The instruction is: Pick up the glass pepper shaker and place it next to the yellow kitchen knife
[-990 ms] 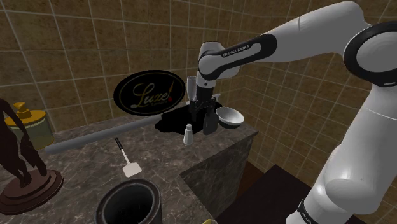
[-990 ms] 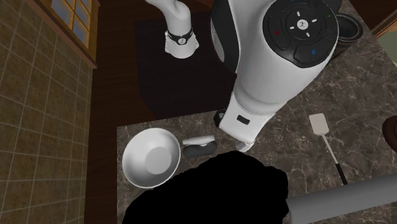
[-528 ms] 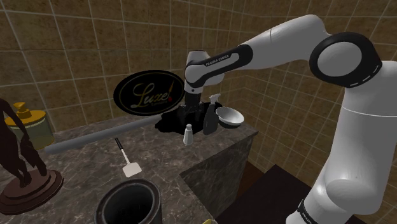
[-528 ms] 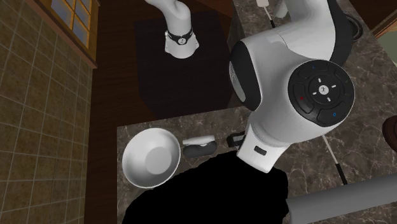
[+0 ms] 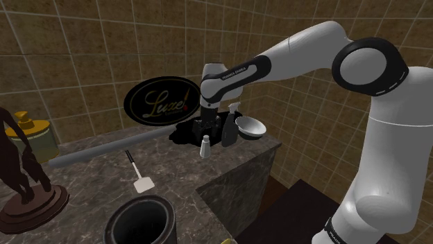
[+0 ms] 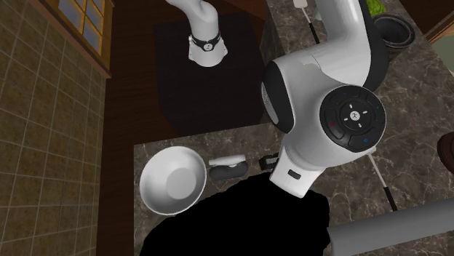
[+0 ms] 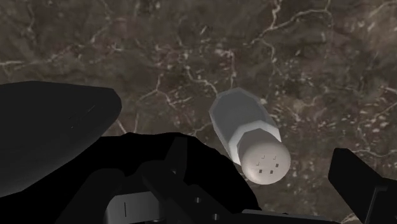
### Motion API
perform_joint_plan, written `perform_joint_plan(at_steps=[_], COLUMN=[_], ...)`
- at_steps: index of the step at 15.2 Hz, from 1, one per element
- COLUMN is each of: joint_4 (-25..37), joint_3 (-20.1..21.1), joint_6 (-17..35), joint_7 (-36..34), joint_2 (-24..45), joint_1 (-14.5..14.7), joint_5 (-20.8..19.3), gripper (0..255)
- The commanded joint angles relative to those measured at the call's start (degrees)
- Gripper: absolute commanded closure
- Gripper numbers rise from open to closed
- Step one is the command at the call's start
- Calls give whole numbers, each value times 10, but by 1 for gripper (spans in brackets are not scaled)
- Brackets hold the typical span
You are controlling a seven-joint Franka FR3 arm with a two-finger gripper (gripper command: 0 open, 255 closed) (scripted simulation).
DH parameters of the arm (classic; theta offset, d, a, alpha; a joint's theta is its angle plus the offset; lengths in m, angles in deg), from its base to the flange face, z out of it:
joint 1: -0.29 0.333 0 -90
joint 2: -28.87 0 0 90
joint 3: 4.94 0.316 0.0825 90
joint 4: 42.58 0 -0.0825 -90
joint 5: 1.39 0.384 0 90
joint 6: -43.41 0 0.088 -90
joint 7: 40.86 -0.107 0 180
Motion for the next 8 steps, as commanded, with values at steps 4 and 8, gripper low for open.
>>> perform_joint_plan(at_steps=[4,8], joint_4=[0,0], joint_3=[0,0], joint_6=[1,1], joint_7=[0,0], joint_2=[0,0], joint_1=[0,0], joint_5=[0,0], gripper=[0,255])
